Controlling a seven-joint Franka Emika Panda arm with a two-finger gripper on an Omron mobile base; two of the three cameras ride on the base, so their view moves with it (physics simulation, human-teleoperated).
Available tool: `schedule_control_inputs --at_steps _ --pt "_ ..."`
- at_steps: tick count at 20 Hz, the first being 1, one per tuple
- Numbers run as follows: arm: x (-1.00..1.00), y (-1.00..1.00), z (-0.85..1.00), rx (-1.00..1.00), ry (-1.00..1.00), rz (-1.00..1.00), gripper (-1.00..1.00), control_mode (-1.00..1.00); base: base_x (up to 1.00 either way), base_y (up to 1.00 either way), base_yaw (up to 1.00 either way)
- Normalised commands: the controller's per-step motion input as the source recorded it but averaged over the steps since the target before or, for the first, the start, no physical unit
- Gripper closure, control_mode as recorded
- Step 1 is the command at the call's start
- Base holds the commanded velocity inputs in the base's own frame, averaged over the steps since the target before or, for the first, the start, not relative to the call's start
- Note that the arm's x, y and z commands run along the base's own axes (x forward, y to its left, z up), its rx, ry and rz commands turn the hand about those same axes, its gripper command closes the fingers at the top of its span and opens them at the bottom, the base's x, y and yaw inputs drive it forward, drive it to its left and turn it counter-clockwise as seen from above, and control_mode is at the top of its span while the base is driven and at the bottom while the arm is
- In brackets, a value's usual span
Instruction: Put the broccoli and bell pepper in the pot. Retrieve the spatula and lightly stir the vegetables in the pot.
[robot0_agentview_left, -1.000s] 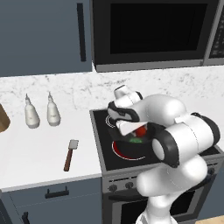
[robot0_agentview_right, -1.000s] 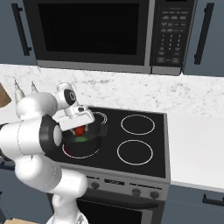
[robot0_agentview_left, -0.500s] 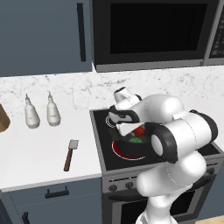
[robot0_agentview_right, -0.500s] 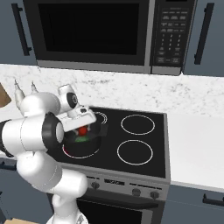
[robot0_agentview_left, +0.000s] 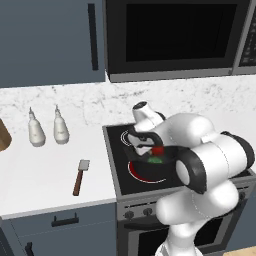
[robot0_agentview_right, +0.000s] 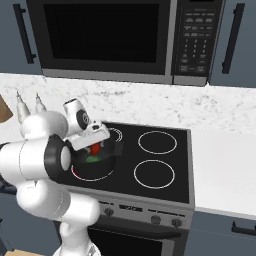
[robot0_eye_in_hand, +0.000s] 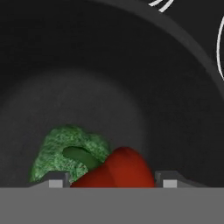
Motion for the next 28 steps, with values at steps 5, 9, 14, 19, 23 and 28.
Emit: schedule_control_inputs --at_steps 5,9,14,19,23,28 --pt "0.00 -0.05 0.00 0.07 -0.11 0.05 -1.00 -1.00 0.00 0.00 0.00" --pt "-0.11 0.00 0.41 0.10 0.00 0.00 -1.00 -1.00 0.00 0.00 0.00" --pt "-0.61 0.16 0.94 0.05 0.00 0.00 -1.00 -1.00 0.00 0.00 0.00" --pt "-0.87 0.56 0.74 0.01 0.02 0.00 -1.00 -1.00 0.00 0.00 0.00" --pt "-0.83 0.93 0.31 0.05 0.07 -0.09 -1.00 -1.00 0.00 0.00 0.00" --pt "-0.69 1.00 0.05 0.07 0.11 -0.21 -1.00 -1.00 0.00 0.00 0.00"
